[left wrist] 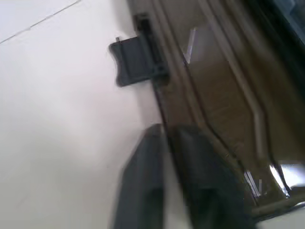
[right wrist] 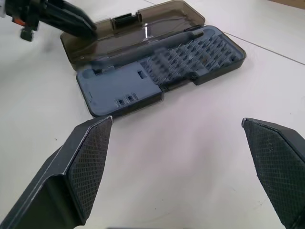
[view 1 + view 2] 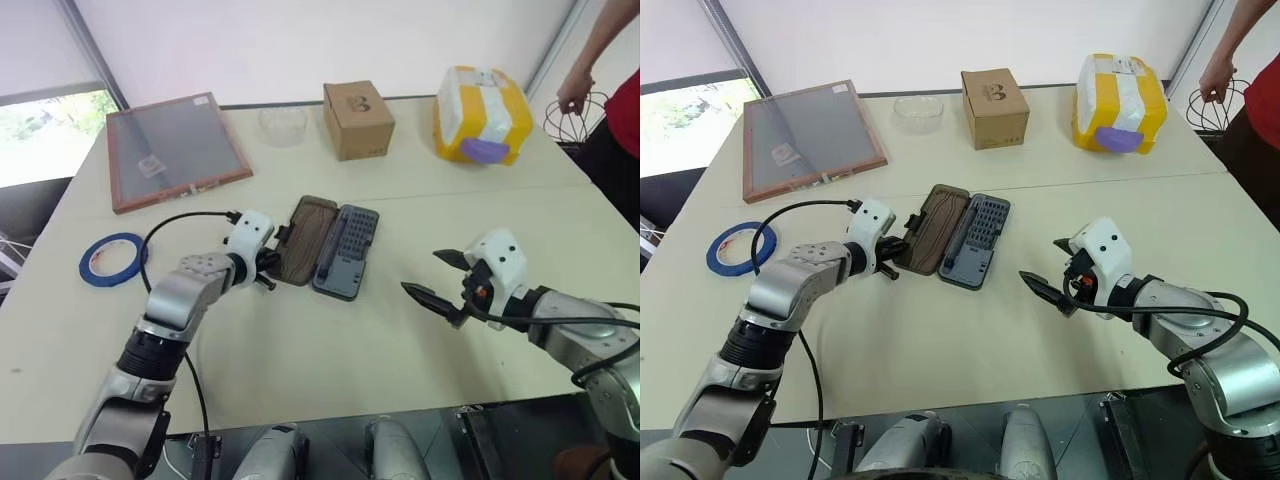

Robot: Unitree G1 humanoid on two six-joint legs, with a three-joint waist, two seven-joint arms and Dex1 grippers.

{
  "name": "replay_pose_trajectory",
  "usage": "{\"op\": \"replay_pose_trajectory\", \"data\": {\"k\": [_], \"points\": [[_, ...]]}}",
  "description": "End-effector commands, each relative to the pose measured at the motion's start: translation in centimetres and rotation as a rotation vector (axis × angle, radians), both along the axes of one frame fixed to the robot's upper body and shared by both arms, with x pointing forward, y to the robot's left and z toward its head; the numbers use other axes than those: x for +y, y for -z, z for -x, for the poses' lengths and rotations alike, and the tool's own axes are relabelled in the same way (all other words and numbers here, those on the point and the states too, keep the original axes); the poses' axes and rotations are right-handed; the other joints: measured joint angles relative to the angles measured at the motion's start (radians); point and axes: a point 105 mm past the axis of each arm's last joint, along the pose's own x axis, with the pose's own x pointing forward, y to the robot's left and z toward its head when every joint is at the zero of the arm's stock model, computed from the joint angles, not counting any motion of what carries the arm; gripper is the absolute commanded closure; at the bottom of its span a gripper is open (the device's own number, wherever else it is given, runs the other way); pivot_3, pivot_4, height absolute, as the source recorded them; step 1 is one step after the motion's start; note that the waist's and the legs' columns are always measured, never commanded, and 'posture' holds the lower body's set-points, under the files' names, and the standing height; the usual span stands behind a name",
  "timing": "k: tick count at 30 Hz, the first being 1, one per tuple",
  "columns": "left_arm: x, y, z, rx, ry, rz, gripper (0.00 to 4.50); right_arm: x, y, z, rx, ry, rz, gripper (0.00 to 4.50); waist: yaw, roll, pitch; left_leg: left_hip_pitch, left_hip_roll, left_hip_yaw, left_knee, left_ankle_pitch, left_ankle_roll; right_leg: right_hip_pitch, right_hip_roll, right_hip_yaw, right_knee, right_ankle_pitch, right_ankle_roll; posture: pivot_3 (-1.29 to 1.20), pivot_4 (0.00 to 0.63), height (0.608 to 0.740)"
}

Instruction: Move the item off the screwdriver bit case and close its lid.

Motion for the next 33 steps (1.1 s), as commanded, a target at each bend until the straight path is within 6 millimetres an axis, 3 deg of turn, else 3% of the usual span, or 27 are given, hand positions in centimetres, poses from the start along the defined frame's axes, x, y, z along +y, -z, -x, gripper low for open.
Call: {"op": "replay_pose_trajectory", "data": {"k": [1, 6, 9, 12, 20, 26, 33], "points": [[1.6, 2.2, 0.5, 0.078, -0.055, -0.047, 4.45, 0.1, -1.1, 0.2, -0.056, -0.016, 0.01, 0.0, 0.002, 0.0, 0.0, 0.0, 0.0, 0.0, 0.0, 0.0, 0.0, 0.0, 0.0, 0.0, 0.0, 0.0, 0.0, 0.0, 0.15, 0.74], [1.1, 1.1, -0.3, 0.018, 0.039, -0.033, 4.45, -0.3, -0.9, 0.5, -0.034, -0.023, 0.022, 0.0, 0.004, 0.0, 0.0, 0.0, 0.0, 0.0, 0.0, 0.0, 0.0, 0.001, 0.0, 0.0, 0.0, 0.0, 0.0, 0.0, 0.15, 0.74], [-0.2, -1.9, -1.4, -0.168, 0.343, -0.107, 4.45, -0.8, -0.7, 1.6, 0.02, -0.068, 0.05, 0.0, 0.009, 0.0, 0.0, 0.0, 0.0, 0.0, 0.002, 0.0, 0.0, 0.001, 0.0, 0.0, 0.0, 0.0, 0.0, 0.0, 0.15, 0.74], [-0.5, -3.4, -2.1, -0.257, 0.59, -0.204, 4.45, -1.0, -0.4, 2.6, 0.076, -0.126, 0.078, 0.0, 0.008, 0.0, 0.001, -0.002, -0.001, -0.001, 0.003, 0.0, 0.0, 0.001, 0.0, -0.002, -0.002, 0.0, 0.0, 0.0, 0.15, 0.74], [-2.2, -4.5, -1.7, -0.309, 1.06, -0.341, 4.45, -1.0, -0.6, 3.6, 0.107, -0.173, 0.096, 0.0, 0.009, -0.001, 0.001, -0.003, -0.001, -0.001, 0.004, 0.0, 0.001, 0.002, -0.002, -0.004, -0.003, 0.0, 0.0, 0.0, 0.15, 0.74], [-3.3, -3.4, -1.4, -0.299, 1.166, -0.389, 4.45, -0.8, -0.8, 3.9, 0.102, -0.162, 0.084, 0.0, 0.003, -0.002, 0.001, -0.004, -0.001, -0.002, 0.004, -0.001, 0.001, 0.002, -0.002, -0.005, -0.002, 0.0, 0.0, 0.0, 0.15, 0.74], [-2.8, -2.7, -3.6, -0.349, 1.014, -0.514, 4.45, -0.7, -0.7, 3.8, 0.099, -0.134, 0.075, 0.0, 0.005, -0.004, 0.003, -0.004, -0.001, -0.002, 0.006, -0.001, 0.001, 0.002, -0.001, -0.005, -0.001, 0.0, 0.0, 0.0, 0.15, 0.74]]}}
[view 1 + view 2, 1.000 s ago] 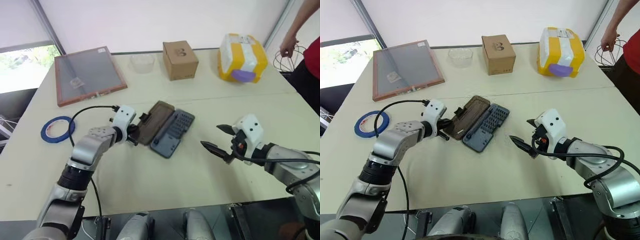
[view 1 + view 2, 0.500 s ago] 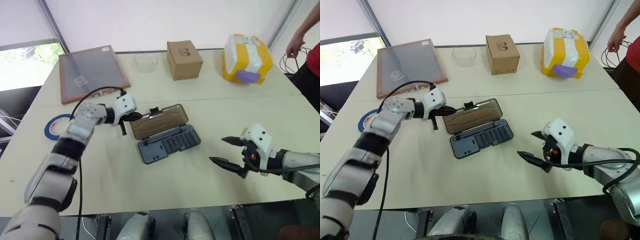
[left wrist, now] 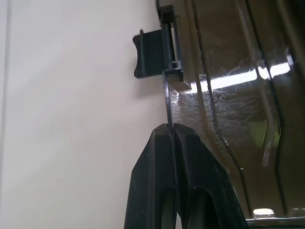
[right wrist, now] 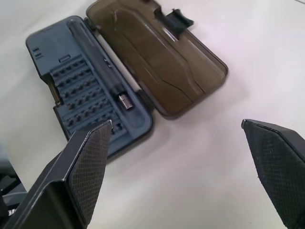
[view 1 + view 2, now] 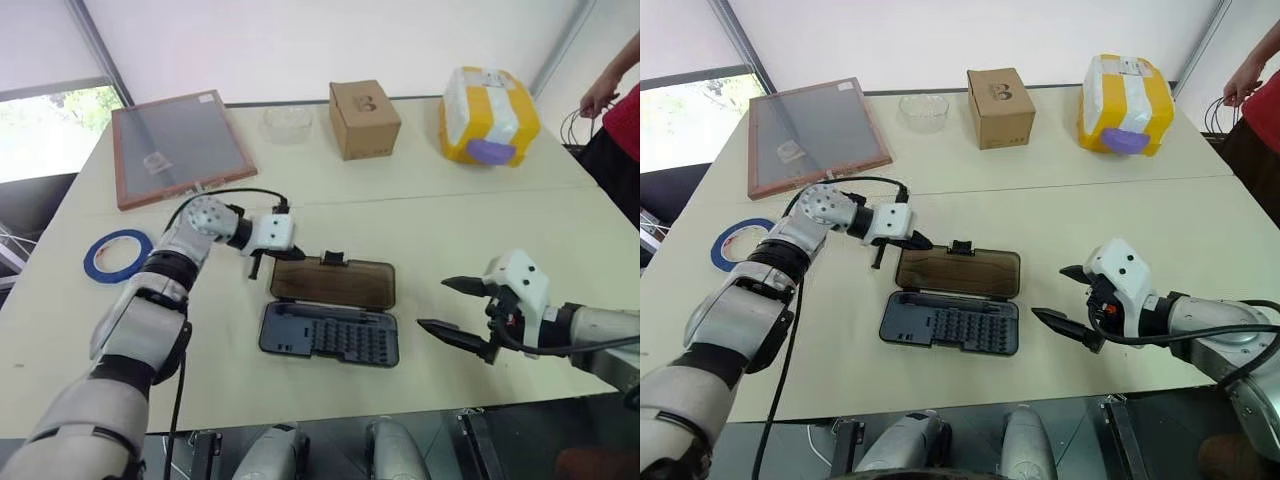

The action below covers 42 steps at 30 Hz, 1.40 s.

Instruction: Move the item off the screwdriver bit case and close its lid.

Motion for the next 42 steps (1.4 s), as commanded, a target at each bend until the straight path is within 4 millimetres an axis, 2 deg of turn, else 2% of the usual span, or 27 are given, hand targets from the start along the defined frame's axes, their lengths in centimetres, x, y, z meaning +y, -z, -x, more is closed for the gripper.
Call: {"op": "replay_pose_trajectory", "data": {"k": [1, 11, 14, 21, 22, 24, 26, 28, 31, 34, 36, 38, 41, 42], "points": [[0.4, -1.5, -1.3, -0.101, -0.049, -0.007, 4.45, 0.3, -0.9, 0.1, -0.048, -0.007, -0.003, 0.0, 0.003, 0.0, 0.0, 0.0, 0.0, 0.0, 0.001, 0.0, 0.0, 0.0, 0.0, 0.0, 0.0, 0.0, 0.0, 0.0, 0.15, 0.74], [1.4, -1.3, -1.4, -0.08, -0.107, 0.027, 4.45, 0.2, -0.8, -0.5, -0.052, -0.016, -0.003, 0.0, 0.0, 0.0, 0.0, 0.0, 0.0, -0.001, 0.002, 0.0, 0.0, 0.001, 0.0, 0.0, 0.001, 0.0, 0.001, 0.0, 0.15, 0.74], [1.5, -1.3, -1.5, -0.077, -0.118, 0.039, 3.6, 0.4, -0.8, -0.7, -0.054, -0.024, -0.003, 0.0, 0.0, 0.0, 0.0, 0.0, 0.0, -0.001, 0.002, 0.0, 0.0, 0.001, 0.0, 0.0, 0.001, 0.0, 0.001, 0.0, 0.15, 0.74], [1.4, -1.6, -2.1, -0.109, -0.171, 0.087, 0.02, 0.5, -0.8, -0.9, -0.053, -0.037, -0.002, 0.0, 0.001, 0.0, 0.0, 0.0, 0.0, -0.001, 0.002, 0.0, 0.0, 0.001, 0.0, 0.0, 0.001, 0.0, 0.001, 0.0, 0.15, 0.74], [1.7, -2.6, -2.6, -0.085, -0.229, 0.16, 0.02, 0.6, -0.8, -1.0, -0.055, -0.037, 0.001, 0.0, 0.001, 0.0, 0.0, 0.0, 0.0, -0.001, 0.002, 0.0, 0.0, 0.001, 0.0, 0.0, 0.001, 0.0, 0.001, 0.0, 0.15, 0.74], [2.6, -6.1, -3.4, 0.025, -0.349, 0.411, 0.02, 0.4, -1.0, -1.0, -0.063, -0.034, -0.006, 0.0, -0.001, 0.0, 0.0, 0.0, 0.0, -0.001, 0.002, 0.0, 0.0, 0.001, 0.0, 0.0, 0.001, 0.0, 0.001, 0.0, 0.15, 0.74], [3.6, -8.3, -2.9, 0.147, -0.373, 0.574, 0.02, 0.5, -1.5, -1.1, -0.076, -0.037, -0.036, 0.0, -0.004, -0.001, 0.0, -0.002, 0.0, -0.001, 0.003, 0.0, 0.0, -0.001, 0.001, 0.0, 0.002, 0.0, 0.001, 0.0, 0.15, 0.74], [4.5, -9.0, -0.9, 0.251, -0.344, 0.627, 0.02, 0.8, -2.2, -1.4, -0.093, -0.049, -0.078, 0.0, -0.012, 0.0, 0.0, -0.005, 0.0, -0.001, 0.003, 0.0, 0.0, -0.005, 0.0, 0.0, 0.004, 0.0, 0.001, 0.0, 0.15, 0.74], [4.6, -8.3, 3.4, 0.365, -0.351, 0.648, 0.02, 1.0, -2.8, -2.2, -0.123, -0.059, -0.1, 0.0, -0.039, 0.001, -0.001, -0.003, 0.0, -0.001, 0.001, 0.0, 0.001, -0.008, -0.001, 0.003, 0.014, 0.0, 0.001, 0.0, 0.15, 0.74], [4.2, -6.9, 7.4, 0.448, -0.398, 0.676, 0.89, 0.3, -2.7, -4.4, -0.163, -0.015, -0.074, 0.0, -0.032, 0.001, 0.0, -0.001, 0.0, -0.001, 0.0, -0.001, 0.001, -0.008, 0.0, 0.004, 0.015, 0.0, 0.001, 0.0, 0.15, 0.74], [3.7, -6.0, 9.5, 0.482, -0.436, 0.704, 1.86, 0.0, -2.4, -6.4, -0.2, 0.024, -0.042, 0.0, -0.027, 0.001, 0.0, 0.0, 0.0, 0.0, 0.001, -0.001, 0.001, -0.008, 0.0, 0.005, 0.015, 0.0, 0.001, 0.0, 0.15, 0.74], [3.4, -5.7, 10.5, 0.496, -0.461, 0.718, 2.94, -0.2, -2.2, -7.5, -0.216, 0.04, -0.026, 0.0, -0.013, 0.001, 0.0, 0.0, -0.001, 0.0, 0.002, 0.0, 0.001, -0.006, 0.0, 0.005, 0.013, 0.0, 0.0, 0.0, 0.15, 0.74], [2.7, -3.3, 12.4, 0.484, -0.479, 0.656, 4.48, 0.1, -2.2, -10.1, -0.243, 0.066, -0.002, 0.0, 0.0, 0.002, 0.001, 0.001, -0.001, 0.0, 0.002, 0.0, 0.0, -0.006, 0.001, 0.005, 0.012, 0.0, 0.0, 0.0, 0.15, 0.74], [2.6, -2.6, 12.8, 0.477, -0.481, 0.63, 4.48, 0.3, -2.2, -10.8, -0.249, 0.074, 0.003, 0.0, 0.0, 0.002, 0.001, 0.002, -0.001, 0.002, 0.001, 0.0, 0.0, -0.005, 0.0, 0.005, 0.011, 0.0, 0.0, 0.0, 0.15, 0.74]]}}
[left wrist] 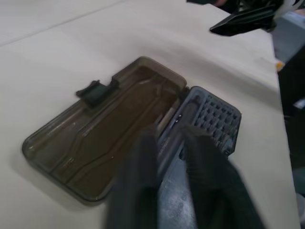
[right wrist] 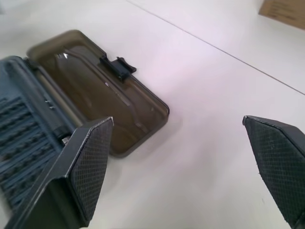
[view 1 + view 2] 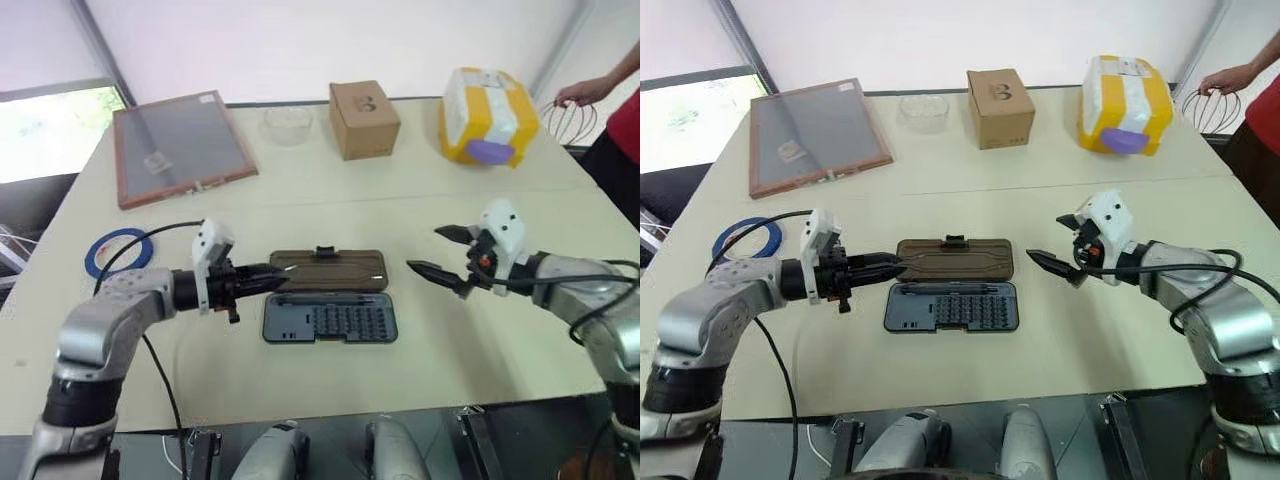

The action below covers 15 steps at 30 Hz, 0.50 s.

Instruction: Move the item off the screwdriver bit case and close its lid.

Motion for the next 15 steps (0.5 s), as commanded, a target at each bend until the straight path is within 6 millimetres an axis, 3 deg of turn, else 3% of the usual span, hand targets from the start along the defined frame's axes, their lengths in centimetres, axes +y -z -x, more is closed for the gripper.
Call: {"op": "replay_pose_trajectory", "data": {"k": [1, 6, 11, 15], "points": [[-0.8, 1.3, 1.5, -0.043, 0.016, -0.07, 4.48, 0.1, -0.9, -2.6, -0.053, 0.049, 0.03, 0.0, -0.002, 0.001, 0.0, 0.0, 0.0, 0.001, 0.0, 0.0, 0.0, 0.0, 0.0, 0.0, -0.001, 0.0, 0.0, 0.0, 0.15, 0.74], [-0.8, 3.8, 2.3, -0.011, 0.027, -0.128, 4.48, 1.3, -0.6, -5.3, -0.012, 0.089, 0.028, 0.0, 0.001, 0.001, 0.001, -0.001, 0.001, 0.0, -0.001, 0.0, 0.0, 0.001, 0.001, 0.0, -0.004, 0.0, 0.0, 0.0, 0.15, 0.74], [0.1, 7.2, 2.5, -0.056, 0.071, -0.349, 4.48, 3.4, 0.2, -6.0, 0.041, 0.008, 0.057, 0.0, -0.001, 0.002, 0.001, 0.0, 0.001, 0.0, -0.004, 0.0, 0.0, 0.002, 0.001, 0.0, -0.009, 0.0, 0.0, 0.0, 0.15, 0.74], [0.8, 8.3, 2.3, -0.084, 0.094, -0.427, 4.48, 4.5, 1.0, -6.7, 0.093, -0.028, 0.087, 0.0, -0.003, 0.003, -0.001, 0.001, 0.001, 0.0, -0.004, 0.0, 0.0, 0.003, 0.001, 0.0, -0.011, 0.0, 0.0, 0.0, 0.15, 0.74]]}}
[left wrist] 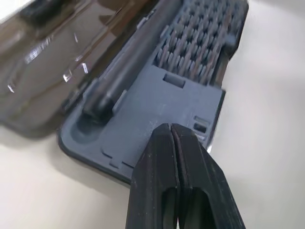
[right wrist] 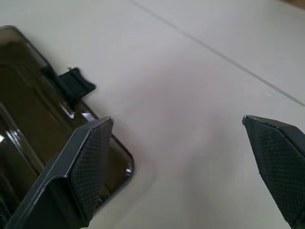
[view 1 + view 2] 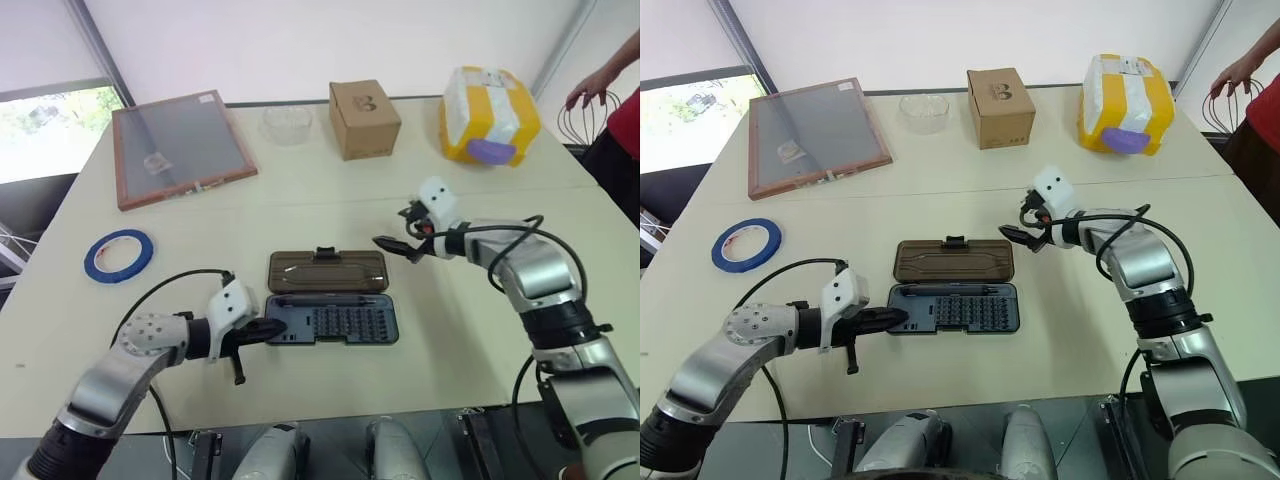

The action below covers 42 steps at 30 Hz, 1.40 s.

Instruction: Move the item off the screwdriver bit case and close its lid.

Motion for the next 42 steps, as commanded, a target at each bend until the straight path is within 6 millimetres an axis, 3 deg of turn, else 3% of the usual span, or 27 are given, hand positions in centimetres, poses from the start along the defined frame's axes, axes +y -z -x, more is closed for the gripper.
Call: {"op": "replay_pose_trajectory", "data": {"k": [1, 5, 13, 16, 19, 23, 25, 28, 32, 35, 38, 42], "points": [[1.1, 2.4, 0.2, 0.043, -0.014, -0.086, 4.48, 1.0, -0.9, -0.9, -0.002, -0.033, 0.015, 0.0, -0.002, 0.002, -0.001, 0.0, 0.0, 0.0, 0.0, 0.0, 0.0, 0.0, 0.0, 0.0, 0.0, 0.0, 0.0, 0.0, 0.15, 0.74], [1.5, 2.6, -0.1, 0.042, -0.031, -0.088, 4.48, 2.2, 0.4, -1.7, 0.072, -0.066, 0.047, 0.0, -0.005, 0.002, -0.001, 0.001, 0.0, 0.0, -0.001, 0.0, 0.0, 0.0, 0.0, 0.0, 0.0, 0.0, 0.0, 0.0, 0.15, 0.74], [1.8, 3.0, 0.1, 0.045, -0.075, -0.078, 4.48, 3.2, 3.4, -1.2, 0.208, -0.174, 0.133, 0.0, -0.01, 0.004, -0.002, 0.002, 0.0, 0.0, -0.001, 0.0, 0.0, 0.001, 0.0, 0.0, 0.0, 0.0, 0.0, 0.0, 0.15, 0.74], [1.8, 3.3, 0.2, 0.045, -0.096, -0.074, 4.5, 3.5, 5.0, -1.3, 0.256, -0.2, 0.169, 0.82, -0.016, 0.006, -0.005, 0.005, 0.0, 0.0, -0.003, 0.0, 0.0, 0.003, 0.0, 0.0, 0.0, 0.0, 0.0, 0.0, 0.15, 0.74], [1.8, 3.5, 0.3, 0.047, -0.11, -0.07, 4.5, 3.9, 6.1, -0.9, 0.313, -0.244, 0.173, 2.32, -0.024, 0.008, -0.01, 0.018, 0.0, 0.0, -0.01, 0.0, 0.0, 0.013, 0.0, 0.0, -0.002, 0.0, 0.0, 0.0, 0.15, 0.74], [2.1, 4.0, 0.6, 0.061, -0.13, -0.075, 4.5, 4.1, 8.1, 0.0, 0.383, -0.335, 0.238, 4.33, -0.03, 0.01, -0.021, 0.02, 0.001, 0.0, -0.012, 0.0, 0.0, 0.013, 0.001, 0.0, -0.002, 0.0, 0.0, 0.0, 0.15, 0.74], [2.3, 4.2, 0.8, 0.068, -0.14, -0.078, 4.5, 4.3, 8.6, 0.4, 0.38, -0.398, 0.269, 4.47, -0.03, 0.01, -0.027, 0.022, 0.003, 0.0, -0.015, 0.0, 0.0, 0.014, 0.002, 0.0, -0.002, 0.0, 0.0, 0.0, 0.15, 0.74], [2.6, 4.5, 0.8, 0.085, -0.168, -0.069, 4.5, 4.7, 8.7, 0.9, 0.22, -0.566, 0.38, 4.47, -0.031, 0.013, -0.032, 0.025, 0.003, 0.0, -0.017, 0.0, 0.0, 0.015, 0.002, 0.0, -0.002, 0.0, 0.0, 0.0, 0.15, 0.74], [2.6, 4.6, 0.5, 0.094, -0.191, -0.058, 4.5, 5.3, 4.2, -1.2, -0.195, -0.56, 0.46, 4.47, -0.031, 0.013, -0.032, 0.035, 0.003, 0.002, -0.025, 0.0, -0.001, 0.021, 0.002, 0.001, -0.004, 0.0, 0.0, 0.0, 0.15, 0.74], [2.5, 4.6, 0.2, 0.091, -0.195, -0.054, 4.5, 5.3, 1.8, -1.3, -0.374, -0.552, 0.497, 4.47, -0.029, 0.015, -0.031, 0.035, 0.004, 0.003, -0.026, 0.0, -0.002, 0.021, 0.002, 0.001, -0.005, 0.0, 0.0, 0.0, 0.15, 0.74], [2.1, 4.3, -0.4, 0.083, -0.183, -0.044, 4.5, 5.4, -1.9, 1.1, -0.597, -0.544, 0.517, 4.47, -0.019, 0.017, -0.029, 0.033, 0.004, 0.003, -0.026, 0.001, -0.002, 0.019, 0.002, 0.002, -0.005, 0.0, 0.0, 0.0, 0.15, 0.74], [2.1, 4.2, -0.6, 0.085, -0.162, -0.049, 4.5, 6.0, -2.2, 4.9, -0.635, -0.558, 0.517, 4.47, -0.013, 0.017, -0.029, 0.031, 0.005, 0.003, -0.027, 0.001, -0.002, 0.016, 0.003, 0.002, -0.005, 0.0, 0.0, 0.0, 0.15, 0.74]]}}
